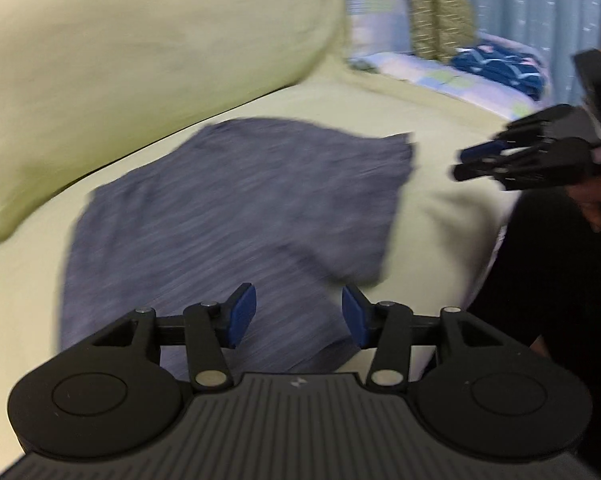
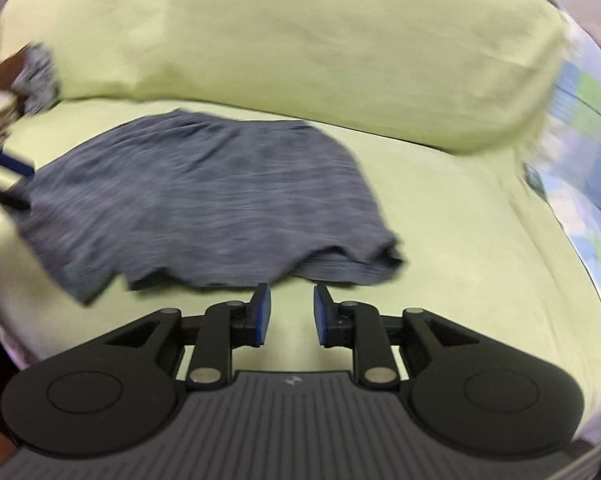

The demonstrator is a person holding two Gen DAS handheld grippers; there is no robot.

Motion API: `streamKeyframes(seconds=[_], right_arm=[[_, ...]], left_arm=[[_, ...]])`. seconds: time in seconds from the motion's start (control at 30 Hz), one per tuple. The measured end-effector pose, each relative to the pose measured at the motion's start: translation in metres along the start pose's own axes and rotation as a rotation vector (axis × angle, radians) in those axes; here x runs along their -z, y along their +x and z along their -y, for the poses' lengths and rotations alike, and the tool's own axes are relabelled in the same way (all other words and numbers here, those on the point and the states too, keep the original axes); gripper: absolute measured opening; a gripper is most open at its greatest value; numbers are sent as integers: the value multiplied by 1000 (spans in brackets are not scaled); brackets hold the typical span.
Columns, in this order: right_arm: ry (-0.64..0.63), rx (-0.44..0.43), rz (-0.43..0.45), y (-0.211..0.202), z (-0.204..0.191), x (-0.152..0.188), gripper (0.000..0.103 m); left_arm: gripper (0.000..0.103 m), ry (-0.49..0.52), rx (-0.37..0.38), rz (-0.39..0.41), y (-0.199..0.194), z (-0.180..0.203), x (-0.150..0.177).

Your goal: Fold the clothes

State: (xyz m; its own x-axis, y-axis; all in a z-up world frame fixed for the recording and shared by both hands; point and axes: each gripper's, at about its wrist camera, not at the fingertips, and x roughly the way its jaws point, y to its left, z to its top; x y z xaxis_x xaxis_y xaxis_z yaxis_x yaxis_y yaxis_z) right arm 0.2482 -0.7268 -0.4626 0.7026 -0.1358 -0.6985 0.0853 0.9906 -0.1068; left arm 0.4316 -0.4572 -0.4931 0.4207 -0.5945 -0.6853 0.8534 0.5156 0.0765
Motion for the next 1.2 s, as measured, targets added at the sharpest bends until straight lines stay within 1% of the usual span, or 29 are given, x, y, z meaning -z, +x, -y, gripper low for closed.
streamKeyframes(seconds=[0.03, 0.07, 0.1, 0.2, 0.33, 0.4, 0.5, 0.57, 0.6, 0.67, 0.7, 0.77, 0.8, 0.83, 0.9, 1.0, 1.1, 1.13, 1.17, 1.2], right_arm=[[18, 7, 3, 3, 11, 1, 22], [37, 12, 4, 8, 22, 0, 23], [58, 12, 7, 10, 30, 0, 23], [111, 15, 24, 16, 54, -1, 25], [140, 9, 43, 22, 73, 0, 30], [146, 5, 39, 27, 78, 2, 30], [153, -6, 36, 32, 83, 3, 31], [147, -14, 30, 37, 83, 5, 33], [143, -17, 25, 40, 83, 6, 33], [143, -21, 16, 44, 84, 7, 34], [154, -23, 8, 50, 85, 8, 34], [171, -26, 2, 56, 88, 8, 34], [174, -27, 3, 57, 88, 8, 34], [174, -30, 4, 60, 88, 6, 34], [169, -38, -9, 67, 88, 4, 34], [188, -44, -38, 82, 91, 1, 34], [229, -64, -51, 94, 95, -1, 33], [239, -67, -60, 99, 96, -1, 32], [241, -67, -63, 101, 96, -2, 21], [248, -68, -58, 103, 97, -3, 13]], left_arm=[[41, 20, 4, -5, 8, 10, -3], [30, 57, -10, -18, 18, 22, -7], [29, 91, -29, -32, 27, 32, -9], [30, 153, -73, -58, 47, 55, -12], [31, 199, -132, -56, 56, 72, -11], [31, 227, -165, -73, 60, 75, -9], [31, 251, -175, -92, 66, 80, -9], [35, 306, -198, -101, 70, 89, -9], [35, 333, -216, -107, 73, 93, -9], [35, 349, -240, -113, 78, 96, -9], [33, 341, -253, -116, 80, 95, -10], [18, 287, -257, -119, 79, 88, -13], [13, 249, -246, -118, 78, 83, -15], [11, 206, -227, -115, 75, 76, -17], [8, 120, -190, -109, 70, 63, -20], [8, 1, -142, -100, 63, 45, -25], [8, -51, -130, -89, 60, 34, -28], [8, -70, -126, -82, 59, 30, -30], [8, -89, -123, -75, 57, 26, -31], [8, -100, -122, -71, 57, 24, -32]])
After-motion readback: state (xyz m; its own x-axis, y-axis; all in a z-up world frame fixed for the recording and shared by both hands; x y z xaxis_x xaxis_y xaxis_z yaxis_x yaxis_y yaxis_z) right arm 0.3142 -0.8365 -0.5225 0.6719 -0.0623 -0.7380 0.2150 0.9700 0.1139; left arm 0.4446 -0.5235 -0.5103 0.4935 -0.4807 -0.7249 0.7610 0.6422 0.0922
